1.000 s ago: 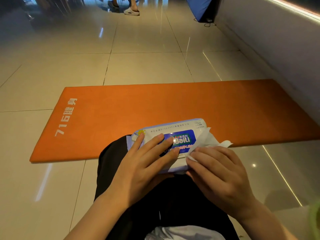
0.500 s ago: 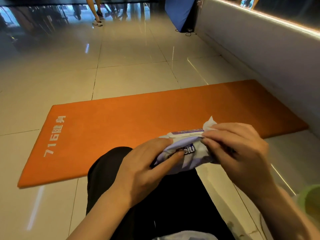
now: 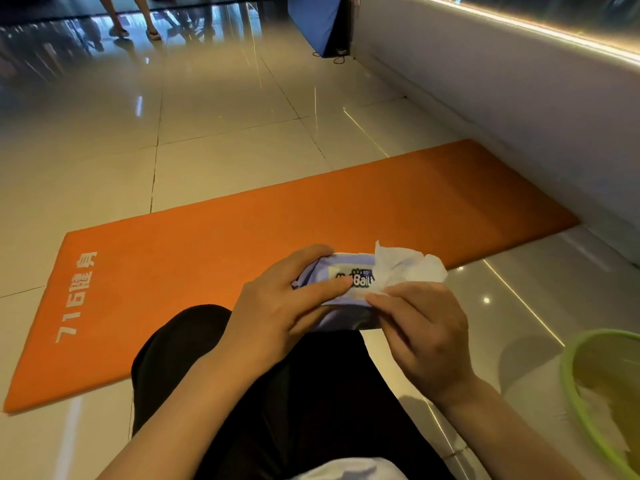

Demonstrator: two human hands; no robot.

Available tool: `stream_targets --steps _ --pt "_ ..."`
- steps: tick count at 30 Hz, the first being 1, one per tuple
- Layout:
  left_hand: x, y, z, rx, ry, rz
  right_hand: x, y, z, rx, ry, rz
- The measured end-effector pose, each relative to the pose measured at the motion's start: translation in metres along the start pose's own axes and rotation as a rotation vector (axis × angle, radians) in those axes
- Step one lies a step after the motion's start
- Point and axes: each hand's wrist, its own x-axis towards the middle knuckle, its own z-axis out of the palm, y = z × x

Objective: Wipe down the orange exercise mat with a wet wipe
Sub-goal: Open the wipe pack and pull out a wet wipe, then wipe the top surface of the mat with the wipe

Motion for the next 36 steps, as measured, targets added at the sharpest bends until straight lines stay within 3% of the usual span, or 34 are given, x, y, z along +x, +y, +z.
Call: stream_targets --steps 4,8,16,20,24,28,32,36 --pt "0.019 0.014 0.029 -0.034 0.041 -0.09 -0.012 0.018 -0.012 -0.057 -0.013 0.122" --pt "0.027 0.037 0.085 0.07 -0.008 0.106 -0.062 0.041 -0.033 -0.11 -0.136 0.32" --pt "-0.005 0.07 0.154 -0.017 -0.538 0.167 -0.233 0.08 -0.018 -0.208 -0.542 0.827" --pt "-0.016 0.066 0.153 -0.092 -0.62 0.117 -0.28 0.099 -0.009 -0.192 -0.639 1.18" --pt "-0.01 0.07 0.151 -0.142 -0.665 0.044 -0.302 0.114 -0.004 -0.296 -0.843 1.372" --pt "-0.004 0.076 0.148 -0.182 -0.675 0.03 -0.31 0.122 -0.011 -0.288 -0.78 1.443" --pt "0.004 0.089 0.152 -0.099 -0.679 0.099 -0.291 0.115 -0.029 -0.043 -0.493 1.539" --pt "0.008 0.093 0.142 -0.068 -0.598 0.026 -0.235 0.097 -0.04 0.225 -0.291 1.433"
